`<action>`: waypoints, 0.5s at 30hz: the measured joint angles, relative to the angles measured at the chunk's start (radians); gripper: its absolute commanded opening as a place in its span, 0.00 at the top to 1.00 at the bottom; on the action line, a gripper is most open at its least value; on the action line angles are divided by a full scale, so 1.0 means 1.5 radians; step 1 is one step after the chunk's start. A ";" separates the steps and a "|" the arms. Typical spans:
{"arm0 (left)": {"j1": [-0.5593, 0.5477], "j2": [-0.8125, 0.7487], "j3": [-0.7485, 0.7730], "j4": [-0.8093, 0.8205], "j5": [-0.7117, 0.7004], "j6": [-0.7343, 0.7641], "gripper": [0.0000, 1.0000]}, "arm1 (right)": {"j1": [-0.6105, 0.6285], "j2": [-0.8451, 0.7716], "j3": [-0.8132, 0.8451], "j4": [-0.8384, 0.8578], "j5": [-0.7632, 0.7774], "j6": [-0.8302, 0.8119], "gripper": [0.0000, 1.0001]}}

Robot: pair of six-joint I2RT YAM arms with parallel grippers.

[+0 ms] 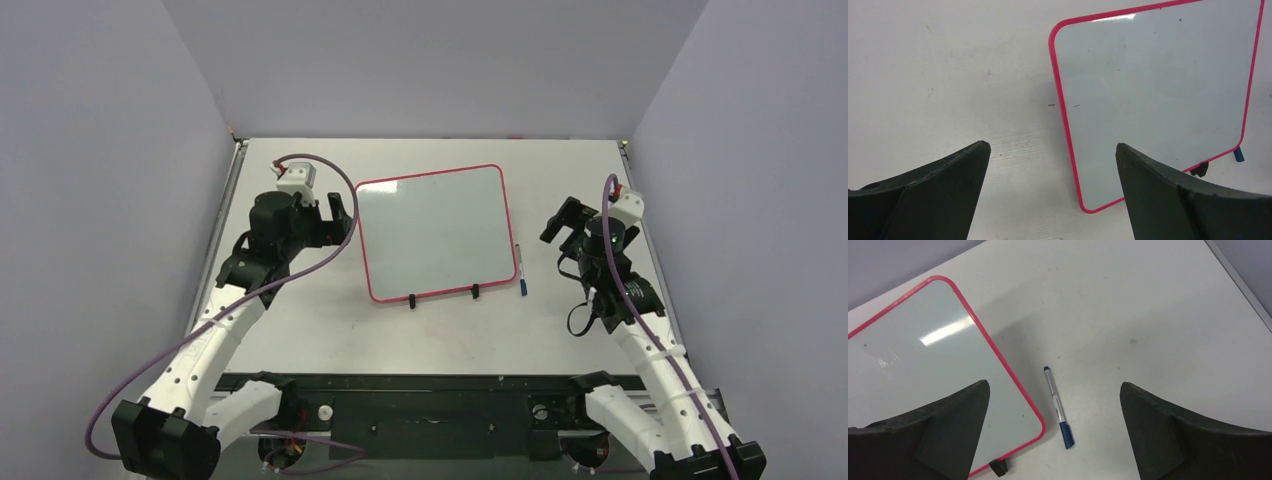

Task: Write a sentence on the whiteboard
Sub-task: Open the whiteboard marker at the center of the board.

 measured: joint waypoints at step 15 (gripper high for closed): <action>-0.001 -0.018 -0.045 0.005 0.001 0.000 0.03 | -0.045 0.107 0.001 -0.132 -0.050 0.003 0.08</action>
